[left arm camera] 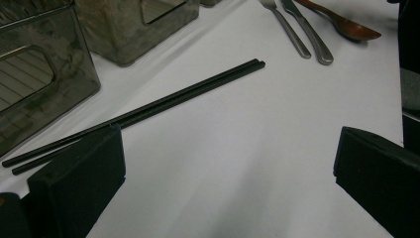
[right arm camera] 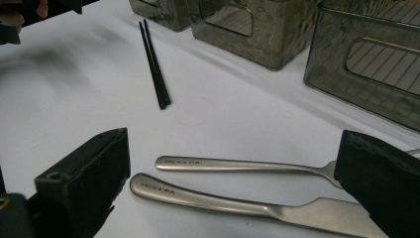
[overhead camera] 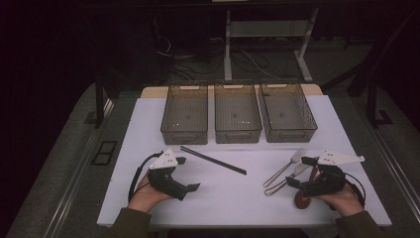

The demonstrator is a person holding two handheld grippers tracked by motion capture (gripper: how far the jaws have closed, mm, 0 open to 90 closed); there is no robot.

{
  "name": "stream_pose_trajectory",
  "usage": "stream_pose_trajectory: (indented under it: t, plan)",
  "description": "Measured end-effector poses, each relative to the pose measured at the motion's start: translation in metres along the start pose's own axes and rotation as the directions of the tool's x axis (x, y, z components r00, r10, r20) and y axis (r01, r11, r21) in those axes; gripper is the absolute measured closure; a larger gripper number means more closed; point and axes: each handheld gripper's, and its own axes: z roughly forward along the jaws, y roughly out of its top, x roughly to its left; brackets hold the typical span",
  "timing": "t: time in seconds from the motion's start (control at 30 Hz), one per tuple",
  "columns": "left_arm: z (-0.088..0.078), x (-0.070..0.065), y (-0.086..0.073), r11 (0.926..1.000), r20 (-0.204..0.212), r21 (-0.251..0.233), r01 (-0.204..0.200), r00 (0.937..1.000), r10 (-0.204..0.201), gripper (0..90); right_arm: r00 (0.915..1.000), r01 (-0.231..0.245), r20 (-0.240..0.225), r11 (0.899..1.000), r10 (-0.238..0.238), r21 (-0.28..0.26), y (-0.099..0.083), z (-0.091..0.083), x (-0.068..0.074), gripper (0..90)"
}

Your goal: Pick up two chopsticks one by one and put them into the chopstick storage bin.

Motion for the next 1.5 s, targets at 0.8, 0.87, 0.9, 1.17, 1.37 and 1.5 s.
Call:
stream_pose_trajectory:
  t: [0.8,0.87,0.9,1.17,1.37,1.5]
  plan:
    - [0.013,0.029,0.017,0.9989,-0.089,0.031,0.036,0.9955,-0.033,44.4,0.9998,-0.019,-0.001,1.0,0.019,0.0,-0.001,-0.001,0.0,1.2]
    - [0.015,0.034,0.02,0.999,-0.098,0.023,0.038,0.9945,-0.036,46.1,0.9998,-0.021,0.001,1.0,0.021,0.001,-0.001,0.0,0.0,1.2]
    - [0.016,0.038,0.021,0.9989,-0.098,0.025,0.04,0.9945,-0.037,52.1,0.9998,-0.018,0.001,1.0,0.018,0.0,-0.001,-0.001,0.0,1.2]
    - [0.027,0.06,0.029,0.9965,-0.16,0.071,0.044,0.9866,-0.032,78.2,0.9998,-0.02,0.0,1.0,0.02,-0.001,-0.001,-0.001,0.0,1.2]
    - [0.04,0.077,0.026,0.9917,-0.178,0.11,0.067,0.9829,-0.046,89.1,0.9998,-0.02,-0.001,1.0,0.02,-0.001,-0.001,-0.001,-0.001,1.2]
    - [0.046,0.082,0.022,0.9869,-0.188,0.148,0.064,0.9816,-0.035,89.2,0.9997,-0.025,-0.001,1.0,0.025,0.003,-0.001,0.0,0.0,1.2]
